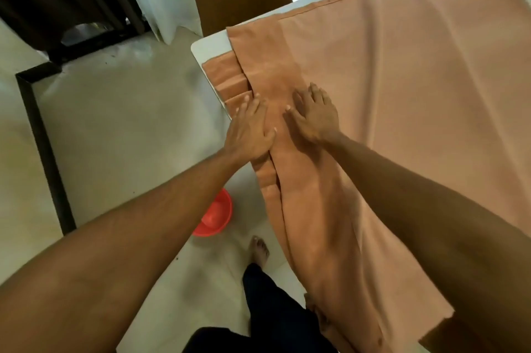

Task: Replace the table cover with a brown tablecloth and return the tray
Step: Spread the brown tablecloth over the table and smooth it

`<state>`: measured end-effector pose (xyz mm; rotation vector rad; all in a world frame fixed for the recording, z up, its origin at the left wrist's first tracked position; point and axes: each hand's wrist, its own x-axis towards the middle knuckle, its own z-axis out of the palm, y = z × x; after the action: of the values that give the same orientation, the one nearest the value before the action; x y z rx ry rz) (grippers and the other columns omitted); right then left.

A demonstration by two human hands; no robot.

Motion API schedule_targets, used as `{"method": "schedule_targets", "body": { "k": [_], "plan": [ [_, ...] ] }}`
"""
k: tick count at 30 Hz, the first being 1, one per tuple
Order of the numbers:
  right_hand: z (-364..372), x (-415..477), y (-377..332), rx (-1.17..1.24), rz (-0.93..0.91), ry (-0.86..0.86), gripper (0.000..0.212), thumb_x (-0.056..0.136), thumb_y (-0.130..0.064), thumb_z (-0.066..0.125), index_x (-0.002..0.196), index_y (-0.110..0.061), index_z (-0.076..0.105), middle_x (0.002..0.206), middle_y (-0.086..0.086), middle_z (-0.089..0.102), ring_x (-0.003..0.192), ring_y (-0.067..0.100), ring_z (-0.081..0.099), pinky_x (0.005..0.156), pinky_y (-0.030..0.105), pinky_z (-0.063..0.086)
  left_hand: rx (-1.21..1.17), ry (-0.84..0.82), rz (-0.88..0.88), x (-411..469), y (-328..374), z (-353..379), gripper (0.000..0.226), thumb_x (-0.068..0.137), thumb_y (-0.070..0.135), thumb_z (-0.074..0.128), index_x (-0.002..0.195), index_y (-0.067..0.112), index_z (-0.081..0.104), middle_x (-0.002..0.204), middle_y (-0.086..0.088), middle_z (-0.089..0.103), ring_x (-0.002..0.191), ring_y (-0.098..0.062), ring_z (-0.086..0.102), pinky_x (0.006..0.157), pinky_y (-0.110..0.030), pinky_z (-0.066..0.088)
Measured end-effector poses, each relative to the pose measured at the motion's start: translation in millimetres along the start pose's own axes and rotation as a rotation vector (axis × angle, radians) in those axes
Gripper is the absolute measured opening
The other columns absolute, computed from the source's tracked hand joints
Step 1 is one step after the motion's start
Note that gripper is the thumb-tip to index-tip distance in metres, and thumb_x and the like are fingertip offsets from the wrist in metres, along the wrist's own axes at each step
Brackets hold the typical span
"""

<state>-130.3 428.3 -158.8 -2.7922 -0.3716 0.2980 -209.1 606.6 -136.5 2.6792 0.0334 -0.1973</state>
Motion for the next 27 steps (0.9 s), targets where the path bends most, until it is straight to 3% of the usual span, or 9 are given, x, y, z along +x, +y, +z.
{"method": "schedule_targets", "body": {
  "k": [4, 7, 12, 19, 27],
  "plan": [
    [21, 17, -20, -0.013, 0.127, 0.02, 0.069, 0.097, -0.069, 0.024, 0.158, -0.037, 0.019, 0.169, 0.007, 0.009, 0.155, 0.031, 0.005, 0.123, 0.055, 0.001, 0.023, -0.035, -0.045, 50, -14, -11, 0.077, 0.098, 0.057, 0.041, 0.159, 0.025, 0.007, 0.167, -0.007, 0.001, 0.153, -0.035, -0.003, 0.123, -0.054, 0.005],
    [35, 25, -38, -0.048, 0.142, 0.057, 0.068, 0.096, -0.069, 0.019, 0.158, -0.041, 0.017, 0.169, 0.007, 0.008, 0.155, 0.03, 0.003, 0.123, 0.055, -0.003, 0.015, -0.138, -0.154, 76, -31, -12, 0.08, 0.095, 0.069, 0.032, 0.158, 0.038, -0.005, 0.167, -0.005, -0.013, 0.151, -0.039, -0.014, 0.12, -0.055, -0.007],
    [42, 41, -67, -0.068, 0.136, 0.088, 0.066, 0.096, -0.068, 0.019, 0.158, -0.043, 0.018, 0.169, 0.008, 0.008, 0.155, 0.03, 0.003, 0.123, 0.056, -0.002, 0.123, -0.108, -0.175, 87, -64, -16, 0.079, 0.094, 0.074, 0.016, 0.158, 0.033, -0.005, 0.166, -0.004, -0.018, 0.149, -0.035, -0.023, 0.118, -0.054, -0.015],
    [48, 58, -105, -0.087, 0.145, 0.061, 0.069, 0.095, -0.069, 0.016, 0.159, -0.042, 0.013, 0.17, 0.009, 0.003, 0.156, 0.03, -0.001, 0.123, 0.055, -0.003, 0.167, -0.102, -0.147, 91, -97, -36, 0.076, 0.098, 0.067, 0.013, 0.159, 0.027, -0.006, 0.165, -0.009, -0.019, 0.148, -0.037, -0.024, 0.118, -0.051, -0.018],
    [64, 61, -155, -0.075, 0.136, 0.092, 0.067, 0.097, -0.066, 0.024, 0.158, -0.041, 0.017, 0.169, 0.01, 0.008, 0.155, 0.032, 0.004, 0.123, 0.056, 0.002, 0.266, -0.097, -0.148, 84, -132, -58, 0.076, 0.099, 0.061, 0.012, 0.159, 0.016, -0.002, 0.164, -0.019, -0.012, 0.15, -0.038, -0.018, 0.116, -0.063, -0.015]
  ]
}}
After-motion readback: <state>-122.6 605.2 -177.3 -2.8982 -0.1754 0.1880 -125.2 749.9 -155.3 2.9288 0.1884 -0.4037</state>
